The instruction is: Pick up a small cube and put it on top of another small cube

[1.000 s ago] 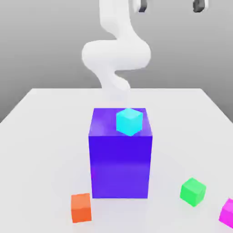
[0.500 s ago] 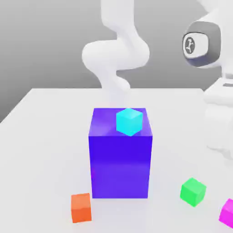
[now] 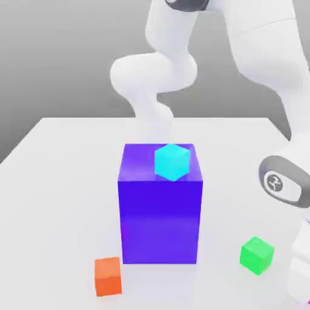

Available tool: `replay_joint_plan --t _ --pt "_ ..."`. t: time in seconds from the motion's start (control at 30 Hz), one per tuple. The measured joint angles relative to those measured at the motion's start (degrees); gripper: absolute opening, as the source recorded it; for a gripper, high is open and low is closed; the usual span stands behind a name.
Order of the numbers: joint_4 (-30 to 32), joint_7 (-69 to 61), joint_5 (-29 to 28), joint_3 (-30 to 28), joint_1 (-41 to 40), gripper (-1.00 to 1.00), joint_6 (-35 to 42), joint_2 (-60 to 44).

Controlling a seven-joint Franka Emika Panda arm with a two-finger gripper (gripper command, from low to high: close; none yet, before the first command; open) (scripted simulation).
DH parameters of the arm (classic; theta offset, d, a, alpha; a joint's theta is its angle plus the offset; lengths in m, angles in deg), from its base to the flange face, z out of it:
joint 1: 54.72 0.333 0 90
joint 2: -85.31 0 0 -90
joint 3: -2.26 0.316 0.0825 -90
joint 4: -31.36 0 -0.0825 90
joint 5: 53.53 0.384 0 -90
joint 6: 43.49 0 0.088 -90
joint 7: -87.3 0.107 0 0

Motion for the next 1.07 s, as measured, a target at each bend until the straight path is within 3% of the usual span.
replay_joint_plan --t 0.23,0.57,0.73,0.77,0.97,1.07 --pt "1.73 -1.59 2.08 1.63 -1.18 -1.0 5.52 7.23" --pt "21.34 -23.98 7.89 4.43 -6.75 -1.0 6.19 27.86" --pt "23.05 -23.84 4.82 3.11 -6.31 -1.0 -1.52 21.72" --pt "22.97 -23.14 3.83 2.46 -5.87 1.0 -3.23 19.91" --pt "22.93 -22.8 3.34 2.14 -5.66 1.0 -4.11 19.0" --pt "23.17 -24.36 5.44 3.04 -6.1 1.0 -0.8 22.65"
